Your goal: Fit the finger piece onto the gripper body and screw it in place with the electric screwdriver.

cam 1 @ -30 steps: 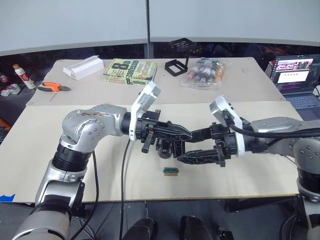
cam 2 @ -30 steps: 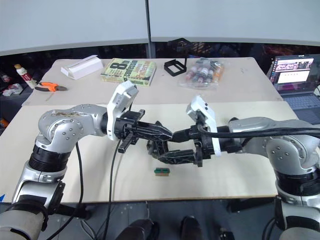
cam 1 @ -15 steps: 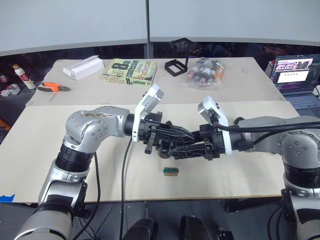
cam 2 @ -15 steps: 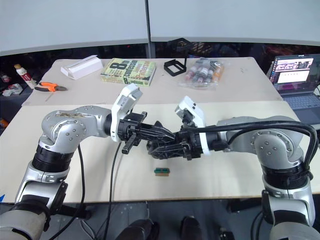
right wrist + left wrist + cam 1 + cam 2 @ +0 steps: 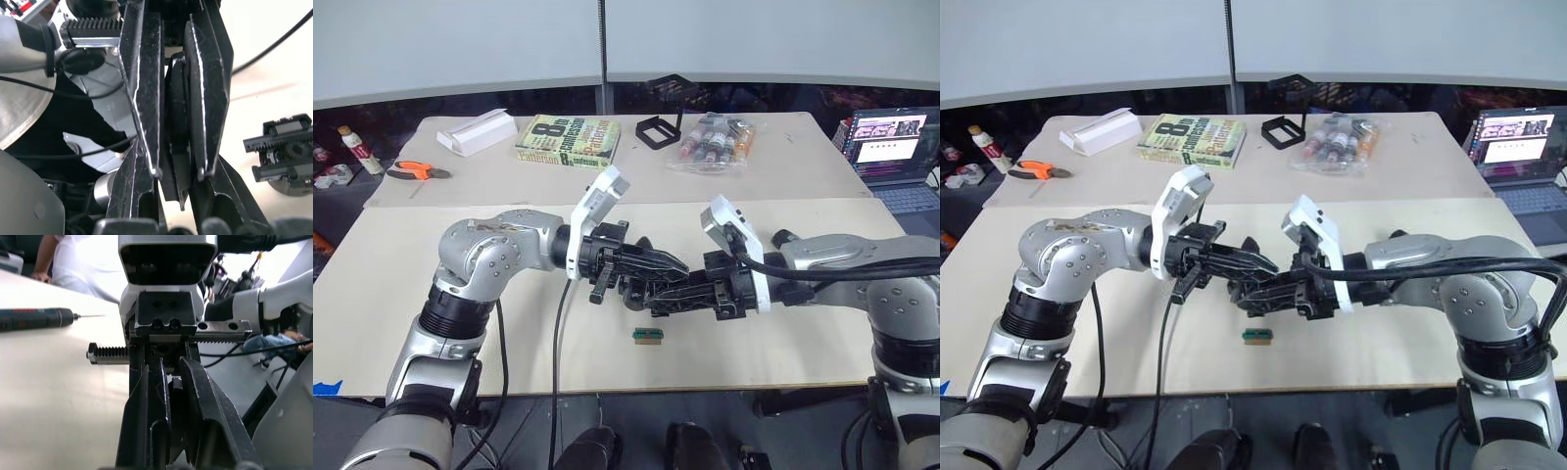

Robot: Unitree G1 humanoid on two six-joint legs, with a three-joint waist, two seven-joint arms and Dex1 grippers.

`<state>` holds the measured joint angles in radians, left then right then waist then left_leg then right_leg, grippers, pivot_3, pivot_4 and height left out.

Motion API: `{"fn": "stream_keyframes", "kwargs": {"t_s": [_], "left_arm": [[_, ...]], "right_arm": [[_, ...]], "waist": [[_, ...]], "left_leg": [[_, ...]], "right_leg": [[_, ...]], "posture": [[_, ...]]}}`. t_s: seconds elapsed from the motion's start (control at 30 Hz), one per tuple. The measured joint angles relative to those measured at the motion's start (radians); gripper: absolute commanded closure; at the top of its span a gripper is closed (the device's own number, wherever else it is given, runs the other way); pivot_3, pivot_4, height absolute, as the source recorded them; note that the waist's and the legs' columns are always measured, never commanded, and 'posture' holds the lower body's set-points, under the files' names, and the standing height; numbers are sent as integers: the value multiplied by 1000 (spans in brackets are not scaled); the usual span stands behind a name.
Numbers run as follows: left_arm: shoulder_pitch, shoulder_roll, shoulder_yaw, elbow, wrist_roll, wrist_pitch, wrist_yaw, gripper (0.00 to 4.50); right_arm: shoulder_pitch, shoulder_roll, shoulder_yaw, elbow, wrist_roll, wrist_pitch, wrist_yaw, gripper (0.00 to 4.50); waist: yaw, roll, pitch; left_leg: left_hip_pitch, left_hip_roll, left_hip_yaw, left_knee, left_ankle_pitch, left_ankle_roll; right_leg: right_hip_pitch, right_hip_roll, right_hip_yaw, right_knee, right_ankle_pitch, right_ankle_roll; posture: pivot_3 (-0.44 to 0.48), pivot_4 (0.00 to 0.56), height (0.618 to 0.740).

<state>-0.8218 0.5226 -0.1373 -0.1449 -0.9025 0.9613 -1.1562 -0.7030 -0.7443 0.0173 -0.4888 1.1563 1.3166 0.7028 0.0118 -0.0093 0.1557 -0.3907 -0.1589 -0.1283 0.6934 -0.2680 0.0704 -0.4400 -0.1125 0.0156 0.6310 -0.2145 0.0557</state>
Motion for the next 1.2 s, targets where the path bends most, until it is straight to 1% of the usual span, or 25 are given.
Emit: {"fn": "stream_keyframes", "kwargs": {"t_s": [0.03,0.07,0.1,0.23,0.3,0.4,0.47,0.53,0.63,0.8,1.0,1.1,1.2], "left_arm": [[8,-1,27,0,3,-41,-5,2559],[12,-1,44,1,6,-65,-11,2242],[17,1,65,1,10,-93,-22,1736],[52,29,117,14,37,-188,-67,12],[64,65,133,51,84,-263,-94,0],[122,158,144,189,234,-477,-181,0],[174,190,132,288,332,-624,-240,0],[221,194,118,371,397,-740,-289,0],[264,158,111,467,456,-860,-313,0],[289,57,73,589,553,-978,-271,0],[247,-100,1,735,669,-1084,-180,0],[195,-135,-10,792,705,-1117,-151,0],[164,-160,-10,834,713,-1138,-148,0]], "right_arm": [[24,-13,-1,0,-9,-10,15,4068],[35,-15,-2,-1,-16,-23,19,4068],[47,-15,-5,-2,-21,-41,25,4068],[100,-14,-50,-22,-37,-134,75,4068],[142,-8,-74,-36,-52,-206,124,4068],[248,-10,-84,-49,-154,-381,235,4068],[291,-6,-78,-37,-234,-493,293,4068],[319,25,-77,-18,-290,-603,344,4069],[339,50,-63,7,-348,-702,396,4069],[355,73,-32,51,-396,-785,446,4069],[345,102,1,106,-438,-827,454,4069],[334,110,13,107,-447,-827,454,4069],[332,111,14,107,-449,-827,453,4069]], "waist": [[0,0,0],[0,0,0],[0,0,0],[-1,0,0],[0,0,0],[-2,0,0],[-1,0,0],[0,0,0],[5,0,0],[7,0,0],[3,0,0],[1,0,0],[-1,0,0]], "left_leg": [[0,0,0,0,0,0],[0,0,0,0,0,0],[0,0,0,0,0,0],[0,0,0,0,0,0],[0,0,0,0,0,0],[2,0,0,-1,0,0],[1,0,0,-1,0,0],[1,0,0,-1,0,0],[1,-1,0,0,0,0],[1,-1,0,1,0,1],[0,-1,0,1,0,1],[0,0,0,1,0,1],[0,0,0,1,-1,1]], "right_leg": [[0,0,0,0,0,0],[0,0,0,0,0,0],[0,0,0,0,0,0],[0,0,0,0,0,0],[0,0,0,0,0,0],[1,1,0,0,0,0],[1,1,-1,0,0,0],[1,1,-1,-1,0,0],[1,3,-2,-1,0,0],[1,1,-1,0,0,0],[1,0,-1,0,0,0],[0,0,-1,0,0,0],[0,0,-1,0,0,0]], "posture": [[0,150,740],[0,150,740],[0,150,740],[0,150,740],[0,150,740],[0,150,740],[0,150,740],[0,150,740],[0,150,740],[0,150,740],[0,150,740],[0,150,740],[0,150,740]]}}
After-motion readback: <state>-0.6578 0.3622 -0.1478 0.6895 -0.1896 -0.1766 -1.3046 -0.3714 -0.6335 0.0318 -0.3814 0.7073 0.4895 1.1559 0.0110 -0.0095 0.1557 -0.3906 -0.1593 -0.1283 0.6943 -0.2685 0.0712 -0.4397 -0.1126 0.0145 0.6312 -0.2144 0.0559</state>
